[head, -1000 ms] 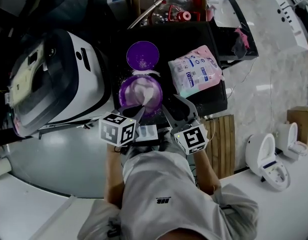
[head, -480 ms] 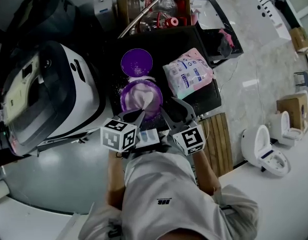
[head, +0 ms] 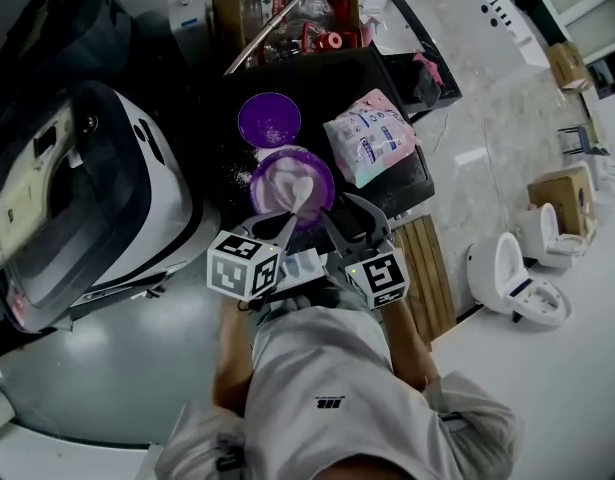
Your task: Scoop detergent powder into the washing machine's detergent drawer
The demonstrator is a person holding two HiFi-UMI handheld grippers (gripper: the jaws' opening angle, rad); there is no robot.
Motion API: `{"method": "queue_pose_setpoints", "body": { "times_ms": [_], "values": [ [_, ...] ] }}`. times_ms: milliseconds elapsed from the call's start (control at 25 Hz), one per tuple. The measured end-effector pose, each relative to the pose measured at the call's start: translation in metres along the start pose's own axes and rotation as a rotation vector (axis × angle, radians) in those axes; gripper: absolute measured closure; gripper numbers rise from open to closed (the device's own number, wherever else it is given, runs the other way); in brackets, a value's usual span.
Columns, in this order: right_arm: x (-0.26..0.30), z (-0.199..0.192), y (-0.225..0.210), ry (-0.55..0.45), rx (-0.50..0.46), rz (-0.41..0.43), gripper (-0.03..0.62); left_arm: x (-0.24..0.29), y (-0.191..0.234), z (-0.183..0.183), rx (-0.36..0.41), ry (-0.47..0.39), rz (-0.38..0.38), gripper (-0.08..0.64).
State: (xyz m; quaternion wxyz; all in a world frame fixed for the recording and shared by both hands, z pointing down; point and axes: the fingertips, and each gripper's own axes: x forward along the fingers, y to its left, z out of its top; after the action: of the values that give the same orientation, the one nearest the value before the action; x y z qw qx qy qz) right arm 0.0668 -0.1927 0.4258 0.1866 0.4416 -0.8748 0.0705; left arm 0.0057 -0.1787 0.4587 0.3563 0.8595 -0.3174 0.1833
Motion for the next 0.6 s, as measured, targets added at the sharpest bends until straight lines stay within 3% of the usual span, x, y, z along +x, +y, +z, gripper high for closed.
{"method": "queue_pose_setpoints", "body": {
  "times_ms": [280, 600],
  "values": [
    [-0.015, 0.003, 0.016, -0.004, -0.019, -0.025, 0.431, -0.015, -0.003, -0.005, 0.006, -0.029, -0.016, 0.545],
    [-0.029, 0.006, 0.021, -0.038, -0.035, 0.01, 0.431, -0.024, -0.018, -0.006, 0.032, -0.068, 0.029, 0.545]
  ]
}}
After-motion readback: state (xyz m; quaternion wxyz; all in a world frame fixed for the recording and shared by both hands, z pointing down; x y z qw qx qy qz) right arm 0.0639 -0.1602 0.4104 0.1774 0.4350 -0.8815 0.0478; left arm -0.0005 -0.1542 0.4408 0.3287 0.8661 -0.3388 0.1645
